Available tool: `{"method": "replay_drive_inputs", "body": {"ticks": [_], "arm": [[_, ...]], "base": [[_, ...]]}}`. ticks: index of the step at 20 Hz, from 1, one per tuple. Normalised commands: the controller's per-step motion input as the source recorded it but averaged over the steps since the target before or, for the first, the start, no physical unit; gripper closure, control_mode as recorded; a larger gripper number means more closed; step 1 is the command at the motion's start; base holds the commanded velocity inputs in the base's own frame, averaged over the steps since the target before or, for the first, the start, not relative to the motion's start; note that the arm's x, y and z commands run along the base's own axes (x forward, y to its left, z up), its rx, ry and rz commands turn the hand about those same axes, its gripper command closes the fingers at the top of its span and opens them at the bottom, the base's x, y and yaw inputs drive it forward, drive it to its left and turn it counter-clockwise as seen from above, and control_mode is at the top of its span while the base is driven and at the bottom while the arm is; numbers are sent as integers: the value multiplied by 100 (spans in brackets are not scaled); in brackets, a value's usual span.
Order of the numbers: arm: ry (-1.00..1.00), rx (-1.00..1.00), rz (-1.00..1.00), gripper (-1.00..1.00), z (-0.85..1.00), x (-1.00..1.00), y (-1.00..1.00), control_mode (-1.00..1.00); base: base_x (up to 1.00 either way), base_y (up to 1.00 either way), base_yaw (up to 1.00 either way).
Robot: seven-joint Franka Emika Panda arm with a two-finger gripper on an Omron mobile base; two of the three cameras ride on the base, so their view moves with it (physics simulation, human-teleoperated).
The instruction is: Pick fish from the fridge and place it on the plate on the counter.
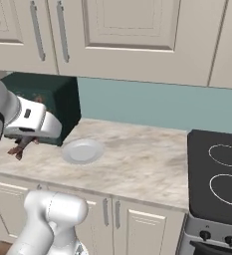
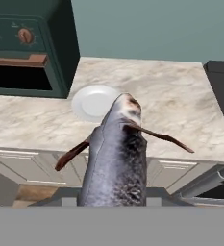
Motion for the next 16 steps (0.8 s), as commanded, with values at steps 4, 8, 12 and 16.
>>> {"method": "replay_drive_inputs", "body": {"ticks": [4, 8, 12, 16], "arm": [[0, 0, 0, 100, 0, 0, 0, 100], [0, 0, 0, 100, 0, 0, 0, 100], [0, 0, 0, 100, 0, 0, 0, 100], [0, 0, 0, 100, -5, 9, 0, -100]], "base": [[53, 5, -3], [43, 10, -1], [39, 4, 0], [26, 0, 0]]}}
